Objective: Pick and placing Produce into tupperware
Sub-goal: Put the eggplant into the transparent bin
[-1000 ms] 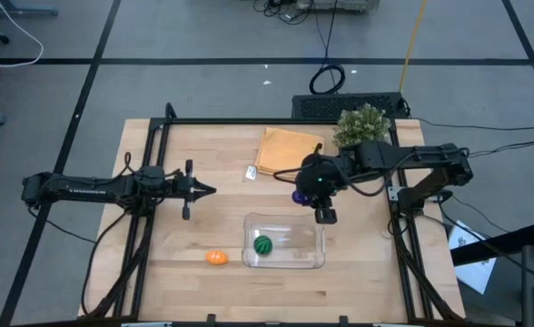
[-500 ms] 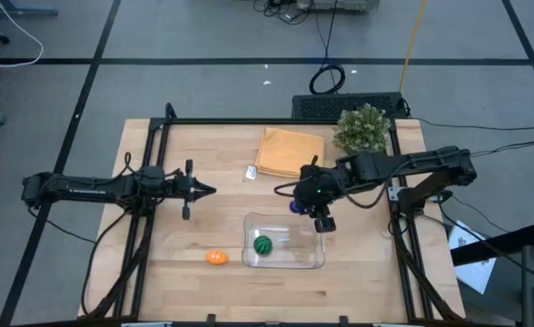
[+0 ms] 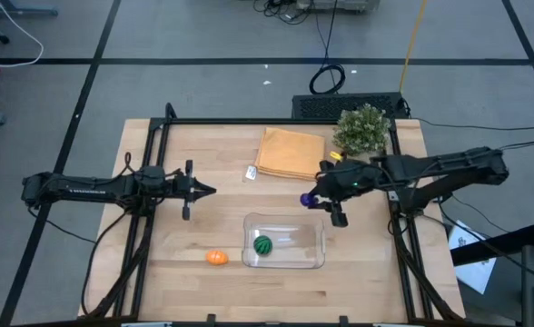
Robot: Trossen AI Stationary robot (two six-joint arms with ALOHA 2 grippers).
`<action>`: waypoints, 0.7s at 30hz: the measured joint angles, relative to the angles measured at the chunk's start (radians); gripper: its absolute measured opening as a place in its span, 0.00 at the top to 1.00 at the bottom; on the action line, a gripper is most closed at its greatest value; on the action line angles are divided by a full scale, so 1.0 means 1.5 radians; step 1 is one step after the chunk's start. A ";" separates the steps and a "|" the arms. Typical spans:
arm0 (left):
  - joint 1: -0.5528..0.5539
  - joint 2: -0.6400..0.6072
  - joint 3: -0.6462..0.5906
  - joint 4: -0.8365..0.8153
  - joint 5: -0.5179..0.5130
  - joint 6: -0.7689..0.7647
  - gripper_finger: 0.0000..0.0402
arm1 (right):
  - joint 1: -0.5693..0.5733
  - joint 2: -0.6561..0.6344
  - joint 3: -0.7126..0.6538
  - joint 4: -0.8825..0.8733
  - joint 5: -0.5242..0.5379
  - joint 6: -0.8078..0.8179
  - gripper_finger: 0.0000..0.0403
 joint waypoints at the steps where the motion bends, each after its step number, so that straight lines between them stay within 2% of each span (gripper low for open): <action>1: 0.000 0.000 0.000 0.000 0.000 0.000 0.94 | -0.002 -0.010 -0.019 0.011 0.001 0.003 0.67; 5: 0.000 0.000 0.000 0.000 -0.009 0.000 0.94 | -0.009 -0.030 -0.080 0.057 0.002 0.016 0.67; 13: 0.000 0.000 0.000 -0.005 -0.012 -0.002 0.94 | -0.003 -0.038 -0.168 0.221 -0.016 0.014 0.67; 21: 0.000 0.000 0.000 -0.011 -0.012 -0.003 0.94 | -0.003 -0.038 -0.182 0.238 -0.019 0.019 0.67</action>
